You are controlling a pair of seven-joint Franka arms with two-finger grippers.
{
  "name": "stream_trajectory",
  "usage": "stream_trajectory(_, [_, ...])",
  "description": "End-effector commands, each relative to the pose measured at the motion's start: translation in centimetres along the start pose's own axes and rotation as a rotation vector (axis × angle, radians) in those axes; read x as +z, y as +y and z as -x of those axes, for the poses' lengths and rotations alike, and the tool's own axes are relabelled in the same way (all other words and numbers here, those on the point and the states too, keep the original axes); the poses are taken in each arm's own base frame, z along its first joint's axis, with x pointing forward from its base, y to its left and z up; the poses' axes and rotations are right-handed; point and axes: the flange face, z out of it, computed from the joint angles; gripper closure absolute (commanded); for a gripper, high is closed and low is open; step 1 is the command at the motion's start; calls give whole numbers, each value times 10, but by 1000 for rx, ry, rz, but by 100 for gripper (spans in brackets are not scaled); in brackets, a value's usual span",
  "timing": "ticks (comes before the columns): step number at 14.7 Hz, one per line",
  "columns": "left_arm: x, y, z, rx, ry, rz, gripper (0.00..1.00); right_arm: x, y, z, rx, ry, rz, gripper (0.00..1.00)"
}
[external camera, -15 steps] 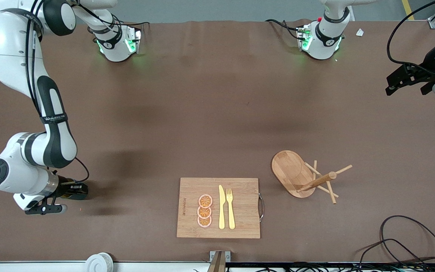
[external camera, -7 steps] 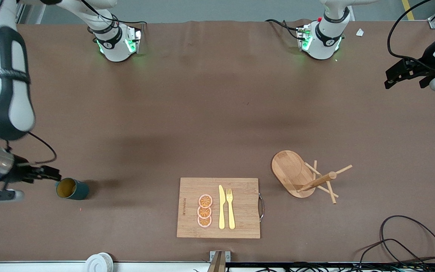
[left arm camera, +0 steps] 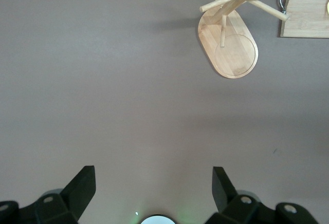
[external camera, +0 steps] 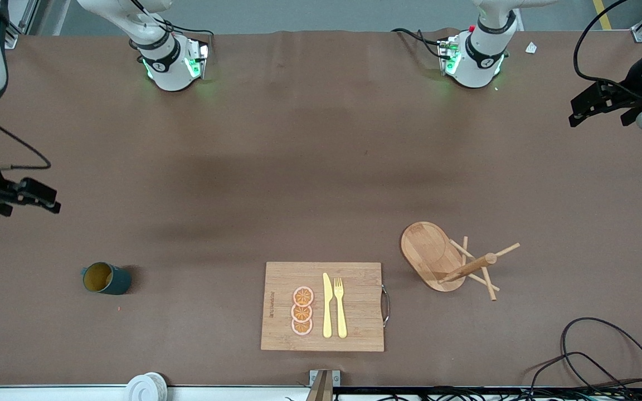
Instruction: Transfer cup from left to right arm and place
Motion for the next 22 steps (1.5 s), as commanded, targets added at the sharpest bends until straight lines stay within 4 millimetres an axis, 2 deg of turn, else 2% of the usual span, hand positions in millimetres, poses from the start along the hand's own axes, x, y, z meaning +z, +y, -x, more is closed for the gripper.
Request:
stream_trajectory(1, [-12,-2,5,12,7,2,0,-2,-1,54,18,37,5,0])
stream_trajectory(2, [-10,-6,4,7,4,1,0,-4,-1,66,18,41,3,0])
stream_trajectory(3, [-10,-8,2,4,5,2,0,-7,-4,68,15,27,2,0])
stream_trajectory(4, [-11,-7,1,4,7,3,0,-20,-5,66,13,30,3,0])
stream_trajectory(7, [-12,-6,1,5,8,3,0,-30,-7,57,11,48,7,0])
stream_trajectory(10, [-11,-2,1,25,5,0,0,-47,3,54,18,84,28,0])
stream_trajectory(14, [-5,24,7,60,-24,-9,0,-50,8,46,21,72,49,0])
stream_trajectory(17, [-9,27,8,66,-18,-7,0,-48,5,35,19,75,51,0])
stream_trajectory(20, [-12,25,5,76,-10,-3,0,-51,9,33,26,81,47,0])
stream_trajectory(21, [-13,26,5,73,-7,-6,0,-52,15,34,36,83,44,0])
stream_trajectory(22, [-16,26,4,68,-1,-7,0,-47,28,33,58,76,42,0])
